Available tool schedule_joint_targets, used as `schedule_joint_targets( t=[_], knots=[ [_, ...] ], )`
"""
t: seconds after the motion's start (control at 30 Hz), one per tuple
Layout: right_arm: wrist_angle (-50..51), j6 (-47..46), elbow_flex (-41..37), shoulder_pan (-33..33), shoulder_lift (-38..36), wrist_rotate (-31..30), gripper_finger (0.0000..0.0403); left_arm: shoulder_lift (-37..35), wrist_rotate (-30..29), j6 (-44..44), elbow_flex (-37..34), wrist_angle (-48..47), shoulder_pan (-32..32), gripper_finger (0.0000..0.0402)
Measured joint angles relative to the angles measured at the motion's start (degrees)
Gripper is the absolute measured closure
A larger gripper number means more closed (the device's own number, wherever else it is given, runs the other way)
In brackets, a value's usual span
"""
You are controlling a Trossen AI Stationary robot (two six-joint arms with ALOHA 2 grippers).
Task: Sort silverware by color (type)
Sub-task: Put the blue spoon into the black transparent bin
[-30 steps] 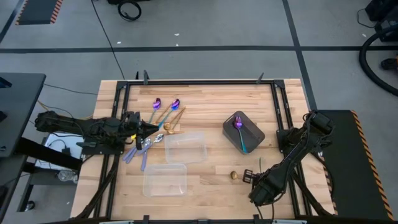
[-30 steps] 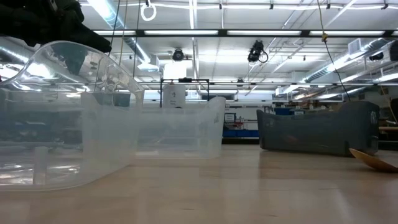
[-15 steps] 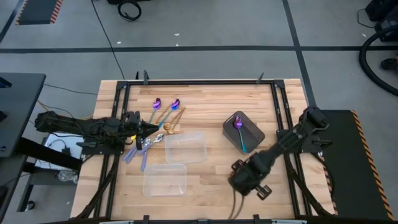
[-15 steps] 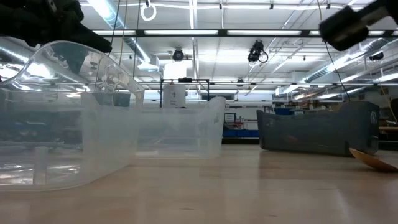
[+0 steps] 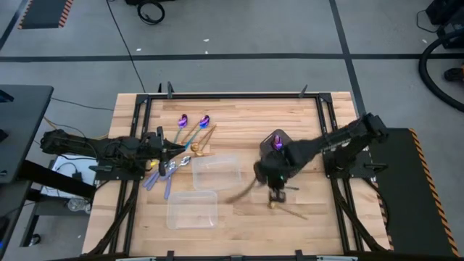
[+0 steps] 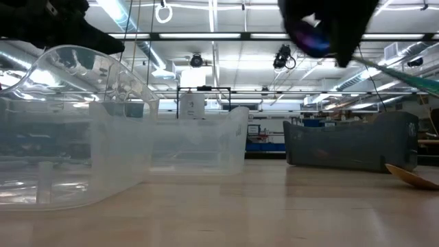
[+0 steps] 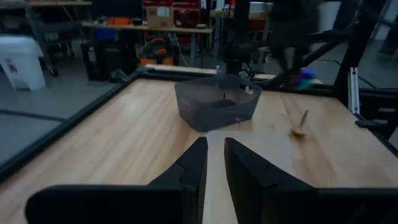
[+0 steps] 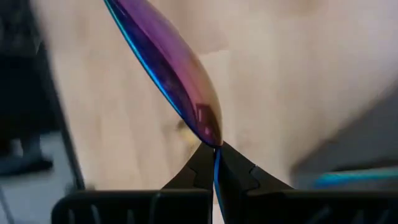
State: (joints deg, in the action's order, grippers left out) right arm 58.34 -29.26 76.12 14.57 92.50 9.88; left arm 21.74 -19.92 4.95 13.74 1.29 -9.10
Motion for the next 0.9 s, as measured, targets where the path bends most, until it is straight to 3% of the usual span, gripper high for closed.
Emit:
schedule_joint_targets(
  t=[0.27,0.43,0.9],
  knots=[
    [2.5,-13.1,0.0,-12.3,-0.7,-5.6,0.0391,0.0,0.0,-4.9,0.0,1.1,0.0,0.0340],
    [2.5,-18.5,0.0,-18.5,-0.7,-5.9,0.0391,0.0,0.0,-4.9,0.0,0.4,0.0,0.0340],
    [12.1,-34.1,-0.8,-20.3,-0.7,-15.6,0.0391,0.0,0.0,-11.3,0.0,-2.6,0.0,0.0340]
  ],
)
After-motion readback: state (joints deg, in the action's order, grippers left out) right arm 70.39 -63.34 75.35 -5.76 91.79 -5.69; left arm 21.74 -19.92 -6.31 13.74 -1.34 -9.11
